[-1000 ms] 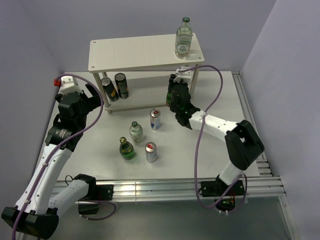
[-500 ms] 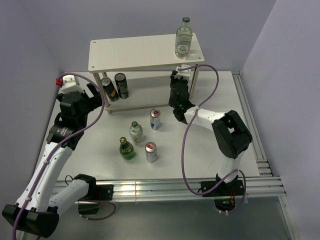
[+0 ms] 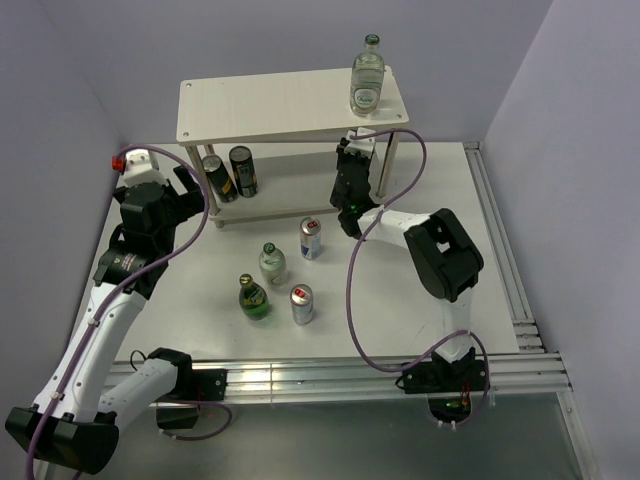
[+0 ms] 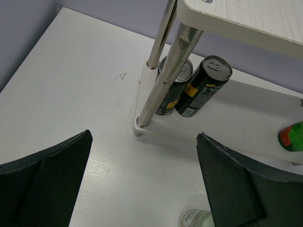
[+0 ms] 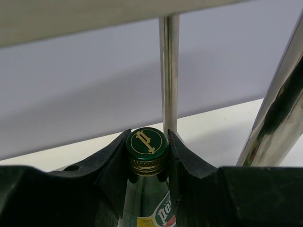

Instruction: Place and organize the beverage onto the shelf

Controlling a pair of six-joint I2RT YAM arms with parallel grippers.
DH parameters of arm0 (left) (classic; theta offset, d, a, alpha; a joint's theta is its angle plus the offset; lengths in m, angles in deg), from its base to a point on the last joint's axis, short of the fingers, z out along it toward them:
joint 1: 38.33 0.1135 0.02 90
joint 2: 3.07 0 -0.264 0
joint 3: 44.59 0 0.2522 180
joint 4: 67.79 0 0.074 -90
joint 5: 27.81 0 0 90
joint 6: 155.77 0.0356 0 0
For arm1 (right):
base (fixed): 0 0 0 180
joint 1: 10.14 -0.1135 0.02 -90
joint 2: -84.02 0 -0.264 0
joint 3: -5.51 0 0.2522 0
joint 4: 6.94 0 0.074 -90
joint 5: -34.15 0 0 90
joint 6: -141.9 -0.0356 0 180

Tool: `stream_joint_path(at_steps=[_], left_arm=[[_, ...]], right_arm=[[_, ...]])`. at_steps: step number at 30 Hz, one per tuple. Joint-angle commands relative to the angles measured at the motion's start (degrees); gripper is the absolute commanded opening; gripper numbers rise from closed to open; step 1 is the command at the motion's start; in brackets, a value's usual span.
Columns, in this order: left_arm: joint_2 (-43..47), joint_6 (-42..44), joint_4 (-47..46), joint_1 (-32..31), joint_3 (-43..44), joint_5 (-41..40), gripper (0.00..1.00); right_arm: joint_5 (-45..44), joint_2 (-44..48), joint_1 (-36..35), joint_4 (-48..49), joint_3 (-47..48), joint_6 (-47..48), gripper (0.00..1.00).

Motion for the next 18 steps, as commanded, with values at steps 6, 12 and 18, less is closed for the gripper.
stream_joint_path(at_steps=[6,12,18], left_arm=[[0.2,-0.7,-1.8,0.8,0.5,1.3,0.99],[0.3,-0.7,-1.7,1.0,0.5,1.3,0.99],[0.3,-0.7,-1.8,1.0,0.5,1.4,0.99]], right_arm=[[-3.5,0.7,0.6,6.0,5.8,-1.4,0.32],[-4.2,0.7,0.6,5.4,5.3,-1.4,0.68],[-4.7,2.5,0.6,3.1,4.6,-2.4,0.97]])
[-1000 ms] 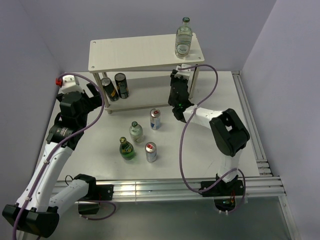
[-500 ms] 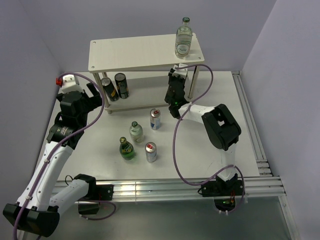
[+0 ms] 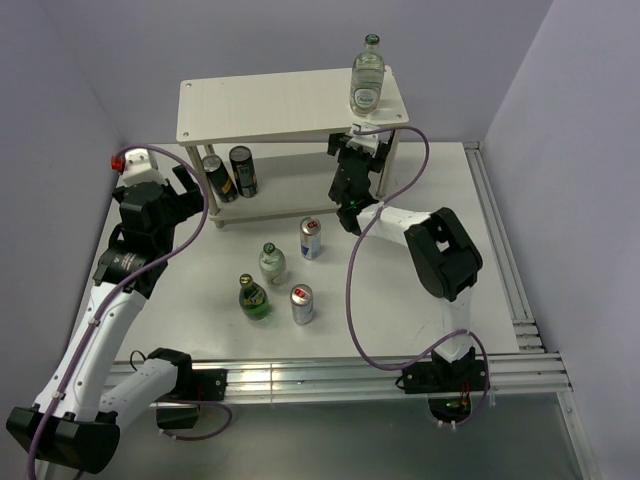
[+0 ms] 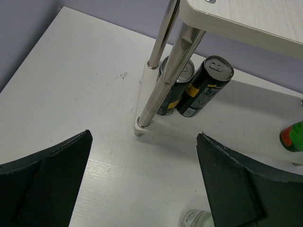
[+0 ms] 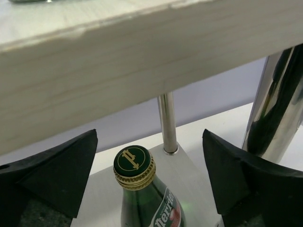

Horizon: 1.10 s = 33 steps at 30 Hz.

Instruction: Place and organize the beverage onto the shelf

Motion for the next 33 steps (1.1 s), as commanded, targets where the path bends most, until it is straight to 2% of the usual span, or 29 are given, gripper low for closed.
stream_joint_path(at_steps=[1,3,11,14,17,18,19,22,26,33], left_arm=[[0.4,-0.7,-1.7,0.3,0.5,1.2,0.99],[0.4,-0.5,-1.8,0.4,0.6,1.6,0.99],[1.3,0.3,-2.0,0.7,0.3,2.5,0.99],[1.1,0.5,-2.3,0.8,0.3,4.1,0.99],[0.8,0.5,-2.3,0.8,0.5,4.8,0.99],[0.8,0.4,-2.1,0.8,0.5,4.6,0.99],[1.0,0.4,-2.2,0.8,0.5,4.4,0.99],[1.2,0.5,-2.3,0.9,0.4,3.7,0.99],[1.5,0.5,-2.4,1.3,0.3,3.6,0.99],[1.8,0.5,-2.4,1.6,0.0,3.5,0.99]], right_arm=[[-1.1,4.5,0.4,1.4,0.3,-2.3,1.00],[-0.1,7.0,0.0,-0.3,-1.8,-4.1,1.00],[0.8,28.4,-5.1,-7.3,-17.7,-10.7,1.00],[-1.2,35.9,-8.3,-14.4,-21.1,-13.8,1.00],[6.8,45.1,-11.7,-26.2,-25.6,-21.3,1.00],[17.1,46.7,-12.5,-27.3,-27.4,-22.3,1.00],[20.4,47.9,-13.8,-28.6,-27.7,-23.2,1.00],[25.8,49.2,-20.2,-33.3,-27.1,-22.5,1.00],[28.0,47.0,-26.6,-38.8,-24.1,-25.3,1.00],[29.3,40.1,-31.0,-41.2,-20.9,-30.9,0.97]])
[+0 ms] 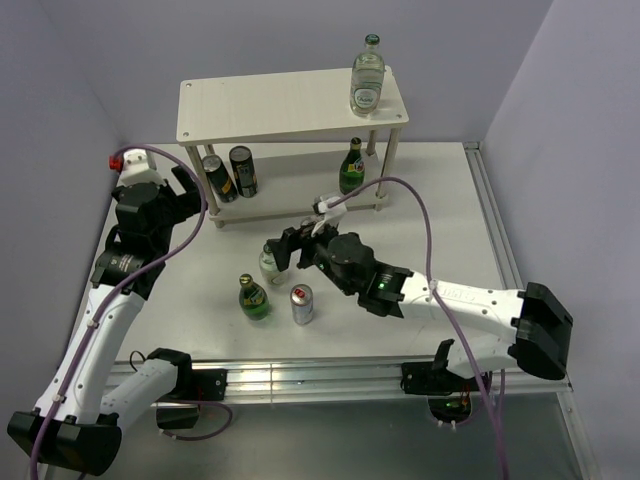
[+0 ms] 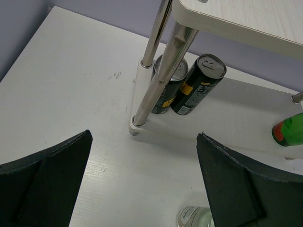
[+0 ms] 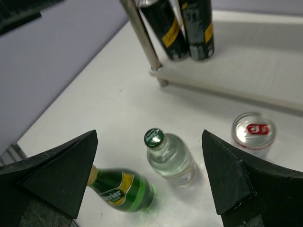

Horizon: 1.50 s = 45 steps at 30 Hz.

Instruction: Place and organize the beverage onto the shelf

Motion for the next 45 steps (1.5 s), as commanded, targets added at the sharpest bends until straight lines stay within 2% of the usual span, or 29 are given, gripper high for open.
stream_joint_path(at_steps=[1,8,16,25,31,40,44,45], left_arm=[[1.2,0.2,-2.3,0.5,0.2,0.1,0.99],[1.7,-0.1,-2.2,1.0,0.2,0.4,0.99],[2.2,-0.3,-2.2,1.1,0.4,0.4,0.99],[2.6,-0.3,-2.3,1.1,0.5,0.8,0.99],[2.7,-0.3,-2.3,1.1,0.5,0.9,0.99],[2.6,-0.4,-2.3,1.1,0.5,1.5,0.99],[2.7,-0.4,-2.3,1.1,0.6,1.6,0.99],[2.7,-0.4,-2.2,1.1,0.5,1.6,0.99]], right_arm=[[1.8,-3.4,-1.9,-1.8,4.0,-4.1,0.97],[2.6,-12.5,-4.1,-2.1,7.7,-6.4,0.95],[1.6,-16.0,-4.2,-0.2,6.8,-7.0,0.92],[-3.8,-20.2,-4.1,2.6,7.7,-3.7,0.89],[-6.9,-23.0,-4.1,5.0,9.0,-1.3,0.79],[-10.2,-25.3,-4.1,8.1,9.5,0.4,0.78],[-11.1,-26.0,-4.1,8.8,10.0,0.8,0.73],[-11.3,-26.1,-4.1,9.2,9.8,1.0,0.69]])
